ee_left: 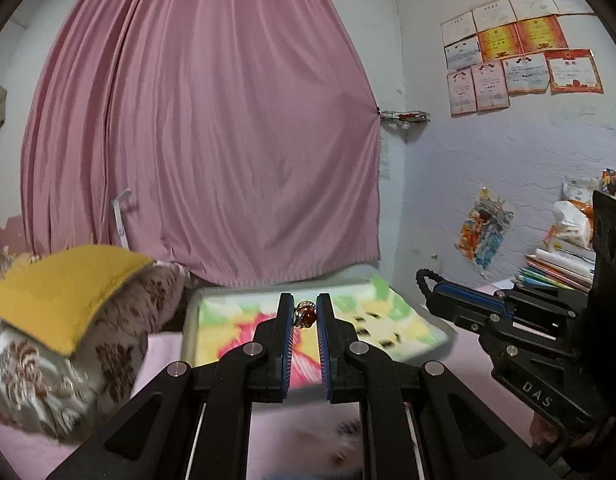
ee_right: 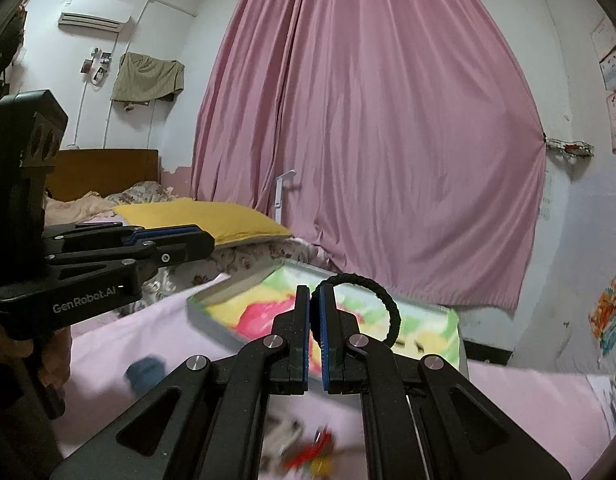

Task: Organize jewelry
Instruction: 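Carry both items over the Pooh tray and open both tools to drop them, then move the left tool to the blue watch while the right tool approaches the yellow-ball keychain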

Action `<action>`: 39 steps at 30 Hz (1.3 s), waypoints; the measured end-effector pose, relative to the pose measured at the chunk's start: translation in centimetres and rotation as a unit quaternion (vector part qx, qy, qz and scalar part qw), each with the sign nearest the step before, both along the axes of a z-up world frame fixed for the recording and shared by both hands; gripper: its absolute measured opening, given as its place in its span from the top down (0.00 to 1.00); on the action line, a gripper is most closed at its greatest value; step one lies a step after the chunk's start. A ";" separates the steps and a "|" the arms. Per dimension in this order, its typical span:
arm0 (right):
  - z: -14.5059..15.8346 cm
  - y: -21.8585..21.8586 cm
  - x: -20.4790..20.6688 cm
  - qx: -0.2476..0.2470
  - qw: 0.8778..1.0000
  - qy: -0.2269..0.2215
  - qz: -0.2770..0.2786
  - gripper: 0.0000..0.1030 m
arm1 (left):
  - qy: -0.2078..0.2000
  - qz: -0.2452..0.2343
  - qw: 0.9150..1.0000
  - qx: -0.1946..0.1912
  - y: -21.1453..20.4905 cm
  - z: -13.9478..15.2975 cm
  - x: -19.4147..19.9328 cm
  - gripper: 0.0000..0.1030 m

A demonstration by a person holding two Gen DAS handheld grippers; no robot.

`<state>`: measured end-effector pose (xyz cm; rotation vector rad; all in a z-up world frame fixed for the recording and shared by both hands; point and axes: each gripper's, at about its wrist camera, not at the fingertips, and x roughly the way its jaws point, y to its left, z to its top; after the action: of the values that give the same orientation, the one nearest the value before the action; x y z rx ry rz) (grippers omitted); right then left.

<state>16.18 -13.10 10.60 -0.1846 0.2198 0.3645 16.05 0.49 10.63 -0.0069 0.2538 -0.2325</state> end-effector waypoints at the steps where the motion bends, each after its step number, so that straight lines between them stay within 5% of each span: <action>1: 0.2 0.2 1.3 0.003 1.000 0.004 0.000 0.96 | 0.003 0.001 1.000 0.001 0.3 0.1 1.0 0.90; 6: 0.1 0.9 6.1 0.008 0.999 0.040 0.000 0.96 | 0.049 0.005 0.999 -0.007 1.7 -0.3 5.8 0.90; 11: -2.7 1.0 11.3 0.021 0.989 0.144 0.004 0.96 | 0.144 0.008 0.989 -0.021 3.1 -2.2 10.2 0.90; 21: -8.1 -0.7 16.3 0.044 0.951 0.305 0.013 0.96 | 0.312 -0.016 0.948 -0.050 3.9 -8.2 15.8 0.90; 27: -9.3 -0.1 16.7 0.041 0.940 0.338 0.024 0.95 | 0.344 -0.023 0.938 -0.039 3.3 -9.7 16.6 0.89; 31: -9.3 -0.3 16.1 0.042 0.942 0.333 0.022 0.95 | 0.345 -0.027 0.938 -0.037 3.4 -9.8 16.5 0.90; 33: -9.0 -0.6 15.6 0.040 0.945 0.323 0.017 0.86 | 0.338 -0.023 0.940 -0.043 3.7 -9.4 16.1 0.87; 34: -8.9 -0.7 15.3 0.043 0.946 0.319 0.016 0.81 | 0.336 -0.023 0.940 -0.049 4.0 -9.3 15.9 0.85; 36: -8.4 -1.1 14.5 0.046 0.951 0.306 0.012 0.61 | 0.330 -0.024 0.941 -0.066 4.5 -8.9 15.5 0.62; 39: -7.3 -1.8 13.0 0.050 0.959 0.278 0.003 0.61 | 0.303 -0.020 0.949 -0.080 5.0 -8.1 14.0 0.45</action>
<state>29.14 -14.94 3.30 0.0229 0.7542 0.4265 30.05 5.46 2.52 -0.2373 0.8493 -0.2874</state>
